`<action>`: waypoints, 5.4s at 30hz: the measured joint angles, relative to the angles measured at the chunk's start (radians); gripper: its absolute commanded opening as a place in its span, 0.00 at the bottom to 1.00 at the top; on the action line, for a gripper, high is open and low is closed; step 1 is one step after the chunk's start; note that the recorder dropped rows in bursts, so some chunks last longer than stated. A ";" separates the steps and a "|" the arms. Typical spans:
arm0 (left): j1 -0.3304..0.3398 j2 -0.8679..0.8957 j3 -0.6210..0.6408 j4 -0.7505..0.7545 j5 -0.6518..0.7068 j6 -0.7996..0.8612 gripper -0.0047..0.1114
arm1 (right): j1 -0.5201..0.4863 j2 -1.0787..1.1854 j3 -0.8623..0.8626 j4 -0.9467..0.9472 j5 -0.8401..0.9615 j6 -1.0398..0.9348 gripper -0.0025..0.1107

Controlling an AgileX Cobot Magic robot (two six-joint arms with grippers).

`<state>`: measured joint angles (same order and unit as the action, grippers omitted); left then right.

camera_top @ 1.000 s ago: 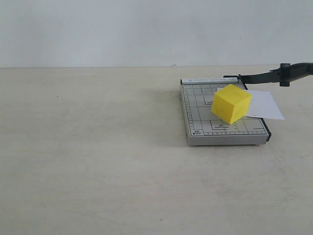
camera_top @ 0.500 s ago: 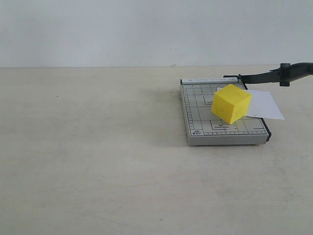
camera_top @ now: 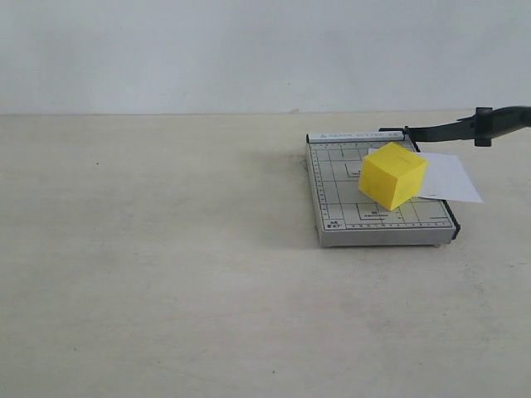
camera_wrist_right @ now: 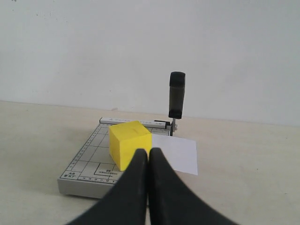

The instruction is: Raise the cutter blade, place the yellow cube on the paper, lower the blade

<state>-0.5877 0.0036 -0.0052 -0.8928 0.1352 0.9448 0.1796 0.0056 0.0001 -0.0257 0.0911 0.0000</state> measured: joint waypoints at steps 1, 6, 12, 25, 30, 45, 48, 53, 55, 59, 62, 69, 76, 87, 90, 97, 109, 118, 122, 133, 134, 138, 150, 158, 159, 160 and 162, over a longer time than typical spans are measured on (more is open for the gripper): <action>0.000 0.000 0.002 0.034 -0.030 -0.007 0.08 | 0.000 0.000 0.000 0.000 0.000 0.000 0.02; 0.082 0.000 0.002 0.578 -0.097 -0.501 0.08 | 0.000 0.000 0.000 0.000 0.000 0.000 0.02; 0.298 0.000 0.002 0.844 -0.053 -0.855 0.08 | 0.000 0.000 0.000 0.093 -0.067 0.170 0.02; 0.614 0.000 0.002 0.893 0.219 -0.886 0.08 | 0.000 0.000 0.000 0.156 -0.246 0.439 0.02; 0.643 0.000 0.002 0.942 0.223 -0.953 0.08 | 0.000 0.000 -0.009 0.156 -0.120 0.411 0.05; 0.645 0.000 0.002 0.955 0.224 -0.969 0.08 | 0.000 0.413 -0.416 0.156 0.290 0.188 0.58; 0.645 0.000 0.002 0.956 0.224 -0.969 0.08 | 0.000 0.700 -0.719 0.156 0.451 0.116 0.58; 0.645 0.000 0.002 0.956 0.224 -0.969 0.08 | 0.000 1.078 -1.180 0.111 0.784 0.057 0.58; 0.645 0.000 0.002 0.956 0.224 -0.969 0.08 | 0.000 1.186 -1.285 0.064 0.912 0.052 0.58; 0.645 0.000 0.002 0.956 0.224 -0.969 0.08 | 0.000 1.307 -1.359 -0.004 1.053 0.050 0.58; 0.645 0.000 0.002 0.956 0.224 -0.969 0.08 | 0.000 1.376 -1.367 -0.019 1.108 0.047 0.58; 0.645 0.000 0.002 0.956 0.224 -0.969 0.08 | 0.000 1.437 -1.372 -0.024 1.095 0.027 0.58; 0.645 0.000 0.002 0.956 0.224 -0.969 0.08 | 0.000 1.437 -1.372 -0.106 1.052 0.027 0.58; 0.645 0.000 0.002 0.956 0.224 -0.969 0.08 | 0.000 1.503 -1.372 -0.124 1.034 0.027 0.51; 0.645 0.000 0.002 0.956 0.224 -0.969 0.08 | 0.000 1.522 -1.372 -0.124 1.028 0.027 0.41; 0.645 0.000 0.002 0.956 0.224 -0.969 0.08 | 0.000 1.555 -1.372 -0.128 1.014 0.027 0.39; 0.645 0.000 0.002 0.956 0.224 -0.969 0.08 | 0.002 1.576 -1.372 -0.176 0.994 0.035 0.02; 0.645 0.000 0.002 0.956 0.224 -0.969 0.08 | 0.000 1.532 -1.284 -0.143 0.902 0.053 0.02; 0.645 0.000 0.002 0.956 0.224 -0.969 0.08 | 0.000 1.474 -1.126 -0.137 0.781 0.066 0.02; 0.645 0.000 0.002 0.956 0.224 -0.969 0.08 | -0.005 1.433 -0.790 -0.113 0.485 0.113 0.02; 0.645 0.000 0.002 0.956 0.224 -0.969 0.08 | -0.006 1.433 -0.770 -0.110 0.462 0.116 0.02; 0.645 0.000 0.002 0.956 0.224 -0.969 0.08 | -0.009 1.432 -0.684 -0.105 0.348 0.135 0.02; 0.645 0.000 0.002 0.956 0.224 -0.969 0.08 | -0.011 1.422 -0.543 -0.094 0.170 0.160 0.02; 0.645 0.000 0.002 0.956 0.224 -0.969 0.08 | -0.012 1.441 -0.536 -0.092 0.152 0.159 0.02; 0.645 0.000 0.002 0.956 0.224 -0.969 0.08 | -0.012 1.451 -0.536 -0.092 0.151 0.159 0.02; 0.645 0.000 0.002 0.956 0.224 -0.969 0.08 | -0.012 1.467 -0.536 -0.091 0.148 0.159 0.02; 0.645 0.000 0.002 0.956 0.224 -0.969 0.08 | -0.012 1.491 -0.536 -0.091 0.143 0.159 0.02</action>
<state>0.0578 0.0036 -0.0035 0.0629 0.3589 -0.0241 0.1671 1.4970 -0.5362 -0.1163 0.2346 0.1594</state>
